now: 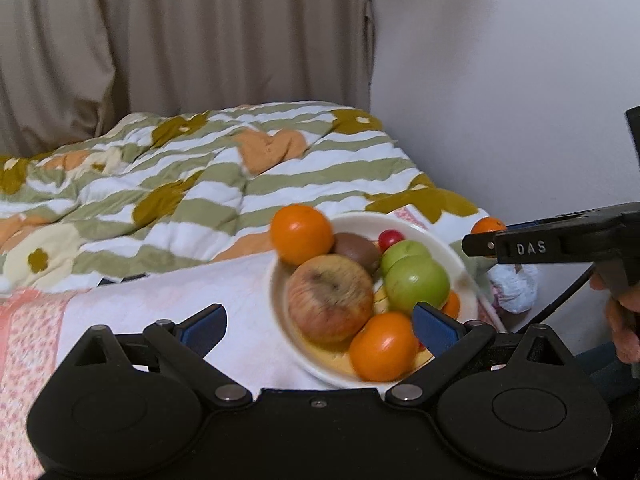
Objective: Organize fruits
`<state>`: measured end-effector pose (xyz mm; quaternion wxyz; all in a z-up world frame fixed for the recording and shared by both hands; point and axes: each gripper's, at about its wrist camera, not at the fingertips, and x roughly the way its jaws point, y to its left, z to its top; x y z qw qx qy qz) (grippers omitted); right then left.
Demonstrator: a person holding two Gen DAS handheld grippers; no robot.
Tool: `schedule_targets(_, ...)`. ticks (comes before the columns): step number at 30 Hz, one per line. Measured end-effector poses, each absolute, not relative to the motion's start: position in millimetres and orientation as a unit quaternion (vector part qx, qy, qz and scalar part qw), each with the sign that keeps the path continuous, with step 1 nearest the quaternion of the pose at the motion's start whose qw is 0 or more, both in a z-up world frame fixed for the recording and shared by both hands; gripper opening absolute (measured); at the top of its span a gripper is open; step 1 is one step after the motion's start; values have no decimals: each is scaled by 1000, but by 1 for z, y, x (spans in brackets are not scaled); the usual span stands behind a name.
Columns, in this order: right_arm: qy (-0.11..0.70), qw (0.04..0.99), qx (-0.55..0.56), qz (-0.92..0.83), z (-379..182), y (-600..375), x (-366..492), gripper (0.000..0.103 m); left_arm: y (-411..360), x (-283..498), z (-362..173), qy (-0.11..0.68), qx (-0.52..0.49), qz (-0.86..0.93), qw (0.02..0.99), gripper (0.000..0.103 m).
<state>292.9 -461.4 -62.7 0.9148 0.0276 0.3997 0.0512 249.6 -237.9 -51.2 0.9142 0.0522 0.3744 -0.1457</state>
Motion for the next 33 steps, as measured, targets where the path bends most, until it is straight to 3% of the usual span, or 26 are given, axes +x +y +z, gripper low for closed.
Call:
schedule_targets(10, 405, 910, 20, 80, -90, -463, 306, 54, -219, 229, -56, 380, 36, -105, 918, 101)
schedule_targets(12, 403, 911, 24, 89, -91, -464, 305, 61, -217, 226, -58, 383, 33, -100, 918, 101)
schedule_targets(14, 401, 912, 23, 86, -91, -466, 303, 84, -216, 223, -59, 384, 30, -97, 918, 101)
schedule_targets(17, 385, 919, 29, 77, -90, -471, 296, 101, -213, 218, -61, 385, 27, -94, 918, 101)
schedule_targets(25, 387, 919, 25, 73, -81, -468, 285, 102, -201, 209, -55, 383, 14, -88, 919, 101)
schedule_targets(33, 366, 929, 9, 60, -34, -435, 240, 102, -174, 180, -23, 354, 4, -86, 931, 101)
